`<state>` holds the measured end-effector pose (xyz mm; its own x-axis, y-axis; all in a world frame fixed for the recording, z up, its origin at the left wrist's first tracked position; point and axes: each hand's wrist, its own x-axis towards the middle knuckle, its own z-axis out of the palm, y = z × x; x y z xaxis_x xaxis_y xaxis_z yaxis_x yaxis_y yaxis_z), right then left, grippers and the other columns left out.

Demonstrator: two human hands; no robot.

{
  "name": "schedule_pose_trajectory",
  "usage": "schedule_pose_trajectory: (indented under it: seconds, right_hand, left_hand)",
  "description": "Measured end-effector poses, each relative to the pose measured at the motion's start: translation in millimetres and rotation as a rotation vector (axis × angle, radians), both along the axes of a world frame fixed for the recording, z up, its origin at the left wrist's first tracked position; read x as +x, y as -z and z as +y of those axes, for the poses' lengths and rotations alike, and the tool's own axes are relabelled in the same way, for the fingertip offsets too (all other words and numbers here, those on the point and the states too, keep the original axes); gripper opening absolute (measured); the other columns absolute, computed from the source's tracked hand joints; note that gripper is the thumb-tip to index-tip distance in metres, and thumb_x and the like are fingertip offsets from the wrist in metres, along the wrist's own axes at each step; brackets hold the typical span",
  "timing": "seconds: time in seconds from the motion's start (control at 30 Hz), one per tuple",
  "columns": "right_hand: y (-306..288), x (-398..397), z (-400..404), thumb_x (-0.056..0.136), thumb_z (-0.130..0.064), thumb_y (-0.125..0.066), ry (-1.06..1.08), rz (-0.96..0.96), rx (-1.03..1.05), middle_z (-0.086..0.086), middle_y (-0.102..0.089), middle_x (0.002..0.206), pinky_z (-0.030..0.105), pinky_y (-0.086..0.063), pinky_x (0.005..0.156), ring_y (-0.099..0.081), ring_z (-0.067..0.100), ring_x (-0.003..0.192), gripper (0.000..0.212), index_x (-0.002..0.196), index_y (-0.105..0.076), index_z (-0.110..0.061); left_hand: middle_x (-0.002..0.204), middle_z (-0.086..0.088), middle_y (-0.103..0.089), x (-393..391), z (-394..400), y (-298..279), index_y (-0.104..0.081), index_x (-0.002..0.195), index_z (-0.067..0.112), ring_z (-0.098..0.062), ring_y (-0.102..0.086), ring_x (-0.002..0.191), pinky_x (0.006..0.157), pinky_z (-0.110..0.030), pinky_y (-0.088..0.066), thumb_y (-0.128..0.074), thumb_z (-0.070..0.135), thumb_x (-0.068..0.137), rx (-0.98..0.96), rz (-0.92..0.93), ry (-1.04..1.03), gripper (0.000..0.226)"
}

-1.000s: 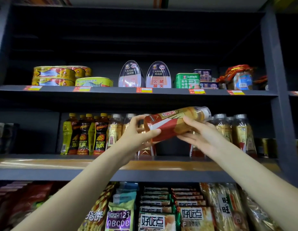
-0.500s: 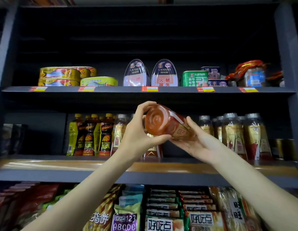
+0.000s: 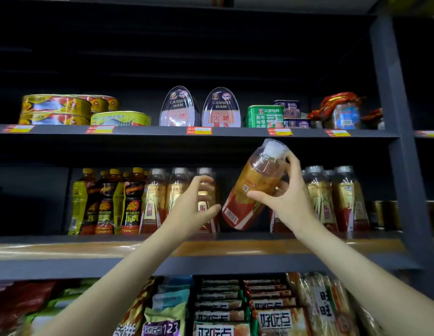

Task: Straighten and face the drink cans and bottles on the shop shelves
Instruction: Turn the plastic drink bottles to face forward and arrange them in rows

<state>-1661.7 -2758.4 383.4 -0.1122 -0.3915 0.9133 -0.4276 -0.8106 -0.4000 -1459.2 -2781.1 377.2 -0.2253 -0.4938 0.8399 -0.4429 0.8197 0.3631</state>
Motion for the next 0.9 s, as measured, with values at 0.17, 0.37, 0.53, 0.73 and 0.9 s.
schedule_pose_trajectory:
  seconds: [0.17, 0.37, 0.53, 0.73, 0.9]
  right_hand:
    - [-18.6, -25.1, 13.9, 0.071, -0.015, -0.081, 0.373, 0.256, -0.068, -0.006, -0.033, 0.146, 0.023, -0.029, 0.098, -0.032, 0.001, 0.125, 0.101, 0.147, -0.016, -0.033]
    - [-27.7, -60.7, -7.0, 0.068, -0.02, -0.084, 0.509, 0.323, 0.146, 0.007, -0.043, 0.144, 0.035, -0.042, 0.09, -0.048, 0.029, 0.124, 0.12, 0.146, 0.003, -0.046]
    - [-16.8, -67.1, -38.2, 0.073, -0.028, -0.081, 0.48, 0.349, 0.256, 0.007, -0.033, 0.151, 0.036, -0.039, 0.099, -0.044, 0.027, 0.13, 0.111, 0.15, -0.001, -0.036]
    - [-12.1, -76.9, -50.5, 0.075, -0.028, -0.079, 0.603, 0.555, 0.498, 0.016, -0.009, 0.157, 0.033, -0.039, 0.102, -0.039, 0.029, 0.134, 0.12, 0.148, 0.016, -0.036]
    - [-2.1, -70.5, -56.5, 0.082, -0.015, -0.072, 0.654, 0.527, 0.498, 0.019, -0.01, 0.156, 0.028, -0.048, 0.087, -0.058, 0.027, 0.111, 0.112, 0.149, 0.016, -0.032]
  left_hand:
    - [0.135, -0.001, -0.045, -15.4, -19.6, -1.5, -0.036, 0.134, 0.019, -0.015, -0.044, 0.124, 0.095, -0.021, -0.035, -0.059, 0.016, 0.088, -0.048, -0.114, -0.21, 0.051]
    - [0.14, 0.003, -0.033, -36.1, -37.3, 6.8, -0.034, 0.135, 0.023, -0.021, -0.03, 0.129, 0.102, -0.033, -0.031, -0.05, 0.023, 0.091, -0.135, -0.378, -0.397, 0.047]
    - [0.144, 0.001, -0.028, -52.9, -50.8, 9.2, -0.035, 0.134, 0.024, -0.026, -0.024, 0.131, 0.104, -0.039, -0.028, -0.048, 0.027, 0.091, -0.055, -0.382, -0.508, 0.045]
    - [0.147, -0.007, -0.022, -57.4, -56.4, 11.2, -0.035, 0.133, 0.021, -0.033, -0.014, 0.136, 0.108, -0.049, -0.02, -0.045, 0.033, 0.091, 0.059, -0.332, -0.66, 0.045]
    - [0.149, -0.009, -0.019, -58.1, -58.7, 14.3, -0.04, 0.132, 0.015, -0.036, -0.011, 0.137, 0.106, -0.054, -0.024, -0.045, 0.033, 0.092, 0.107, -0.322, -0.634, 0.043]
